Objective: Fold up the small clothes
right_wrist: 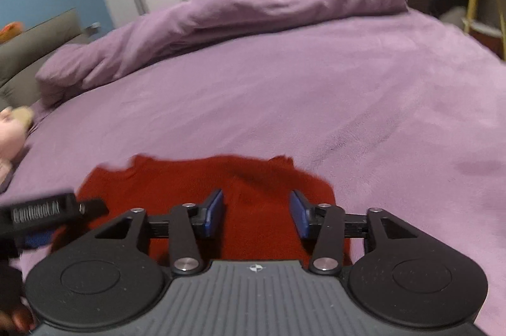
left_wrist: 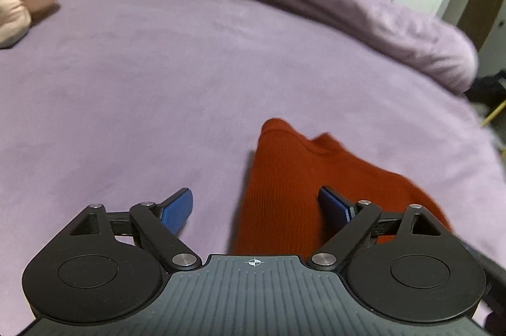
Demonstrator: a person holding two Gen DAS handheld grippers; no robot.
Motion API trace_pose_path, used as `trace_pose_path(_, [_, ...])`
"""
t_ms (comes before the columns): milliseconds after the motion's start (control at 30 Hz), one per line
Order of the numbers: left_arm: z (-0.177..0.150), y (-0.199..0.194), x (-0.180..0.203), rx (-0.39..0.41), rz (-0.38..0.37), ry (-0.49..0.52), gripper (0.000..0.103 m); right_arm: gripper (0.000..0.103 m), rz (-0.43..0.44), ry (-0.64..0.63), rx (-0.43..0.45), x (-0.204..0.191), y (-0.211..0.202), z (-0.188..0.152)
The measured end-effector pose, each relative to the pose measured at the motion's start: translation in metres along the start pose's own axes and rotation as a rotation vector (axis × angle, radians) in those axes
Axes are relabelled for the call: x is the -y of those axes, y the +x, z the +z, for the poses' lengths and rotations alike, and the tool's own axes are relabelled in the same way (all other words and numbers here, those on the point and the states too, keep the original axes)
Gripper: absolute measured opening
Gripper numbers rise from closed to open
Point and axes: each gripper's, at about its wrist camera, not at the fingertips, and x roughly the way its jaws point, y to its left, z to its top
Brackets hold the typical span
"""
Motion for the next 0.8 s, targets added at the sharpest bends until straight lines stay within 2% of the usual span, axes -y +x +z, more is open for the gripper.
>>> trace_pose_path(100, [-0.025, -0.051, -0.011, 0.027, -0.029, 0.031, 0.090, 0.057, 0.012, -0.044, 0.036, -0.003, -0.061, -0.031])
trace_pose_path(133, [-0.038, -0.062, -0.014, 0.013, -0.034, 0.044, 0.090, 0.060, 0.012, -0.037, 0.026, 0.000, -0.073, -0.041])
trace_pose_path(200, [-0.058, -0.064, -0.016, -0.066, -0.012, 0.087, 0.091, 0.061, -0.027, -0.039, -0.047, 0.006, -0.088, -0.064])
trace_pose_path(267, [-0.070, -0.065, -0.020, -0.099, -0.007, 0.088, 0.093, 0.063, -0.043, -0.029, -0.052, 0.015, -0.099, -0.080])
trace_pose_path(300, [-0.071, -0.068, -0.019, -0.114, 0.002, 0.100, 0.093, 0.070, -0.065, -0.027, -0.081, 0.016, -0.100, -0.080])
trace_pose_path(400, [-0.067, -0.091, -0.004, -0.100, 0.069, 0.215, 0.091, 0.072, -0.095, 0.025, -0.174, 0.018, -0.111, -0.069])
trace_pose_path(433, [-0.069, -0.098, 0.000, -0.098, 0.085, 0.257, 0.091, 0.075, -0.110, 0.015, -0.199, 0.015, -0.117, -0.066])
trace_pose_path(500, [-0.074, -0.116, 0.008, -0.097, 0.111, 0.328, 0.098, 0.085, -0.126, -0.036, -0.254, 0.007, -0.128, -0.068])
trace_pose_path(667, [-0.080, -0.143, 0.016, -0.117, 0.093, 0.340, 0.100, 0.099, -0.155, -0.071, -0.322, -0.012, -0.162, -0.072])
trace_pose_path(800, [-0.076, -0.165, 0.016, -0.092, 0.061, 0.310, 0.102, 0.099, -0.152, -0.115, -0.315, -0.026, -0.179, -0.063])
